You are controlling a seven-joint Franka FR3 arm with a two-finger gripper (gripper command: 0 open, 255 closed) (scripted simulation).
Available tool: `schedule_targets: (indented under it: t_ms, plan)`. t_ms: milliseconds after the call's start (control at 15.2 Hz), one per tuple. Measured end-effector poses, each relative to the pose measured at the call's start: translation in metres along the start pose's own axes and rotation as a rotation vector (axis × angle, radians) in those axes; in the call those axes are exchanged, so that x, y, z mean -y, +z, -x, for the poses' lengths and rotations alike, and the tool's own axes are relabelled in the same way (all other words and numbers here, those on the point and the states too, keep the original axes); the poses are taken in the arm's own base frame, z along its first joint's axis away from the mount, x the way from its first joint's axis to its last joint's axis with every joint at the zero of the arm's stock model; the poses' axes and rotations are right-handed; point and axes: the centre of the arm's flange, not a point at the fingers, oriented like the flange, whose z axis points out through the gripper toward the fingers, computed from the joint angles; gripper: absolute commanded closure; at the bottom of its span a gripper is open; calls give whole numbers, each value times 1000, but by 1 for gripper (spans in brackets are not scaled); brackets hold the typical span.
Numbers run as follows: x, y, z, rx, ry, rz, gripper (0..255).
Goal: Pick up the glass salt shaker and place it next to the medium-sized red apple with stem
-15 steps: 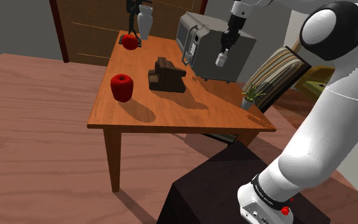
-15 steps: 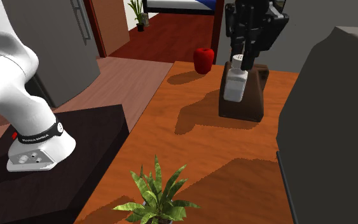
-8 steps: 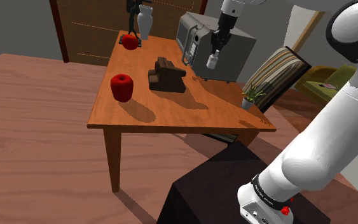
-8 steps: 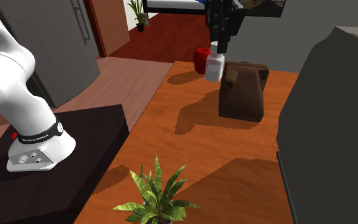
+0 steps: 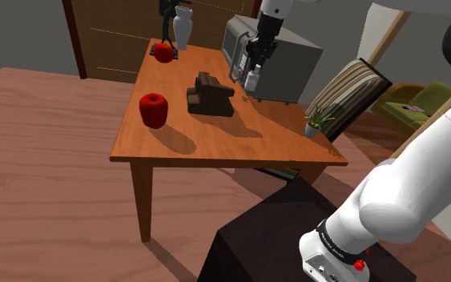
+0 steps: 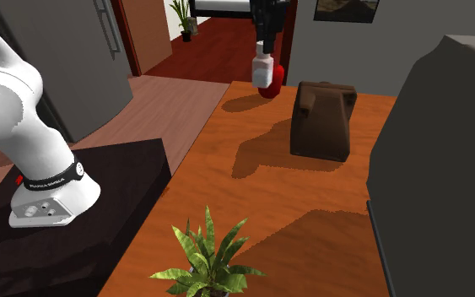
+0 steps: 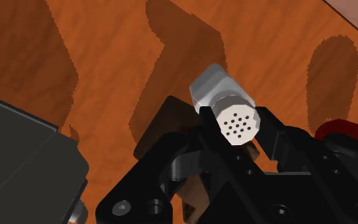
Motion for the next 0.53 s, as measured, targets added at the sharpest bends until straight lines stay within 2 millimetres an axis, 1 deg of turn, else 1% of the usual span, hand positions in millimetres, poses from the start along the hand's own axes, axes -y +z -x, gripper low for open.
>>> schedule_targets:
  t_ms: [66,264,396,462,528]
  plan:
    - [14,0,3,0,0,0,255]
    - [51,-4,0,0,0,0,255]
    - [75,-4,4,0,0,0,255]
    - [91,-4,2,0,0,0,255]
    - [107,-2,3,0,0,1,255]
